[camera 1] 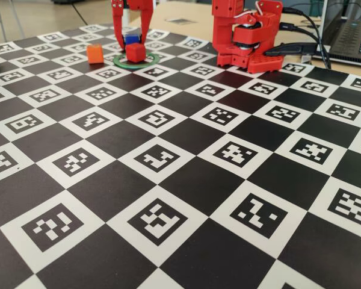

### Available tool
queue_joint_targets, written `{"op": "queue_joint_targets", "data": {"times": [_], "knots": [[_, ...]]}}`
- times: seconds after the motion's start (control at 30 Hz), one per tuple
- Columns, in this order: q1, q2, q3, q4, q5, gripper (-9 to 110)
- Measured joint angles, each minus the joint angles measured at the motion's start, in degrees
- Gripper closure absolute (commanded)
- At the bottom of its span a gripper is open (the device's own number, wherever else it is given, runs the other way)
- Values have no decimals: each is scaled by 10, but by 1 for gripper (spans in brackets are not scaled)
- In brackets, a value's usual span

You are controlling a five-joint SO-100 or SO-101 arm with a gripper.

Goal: Grab the red cube then put it in the green circle then put the blue cube on top and finally the orange cube on top

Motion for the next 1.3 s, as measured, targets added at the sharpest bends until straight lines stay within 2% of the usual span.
{"op": "queue_joint_targets", "data": {"times": [0.5, 0.97, 1.3], "knots": [[0, 0, -40, 48, 0, 97], [-7, 3, -156, 178, -18, 97], [-31, 64, -193, 262, -44, 97]]}}
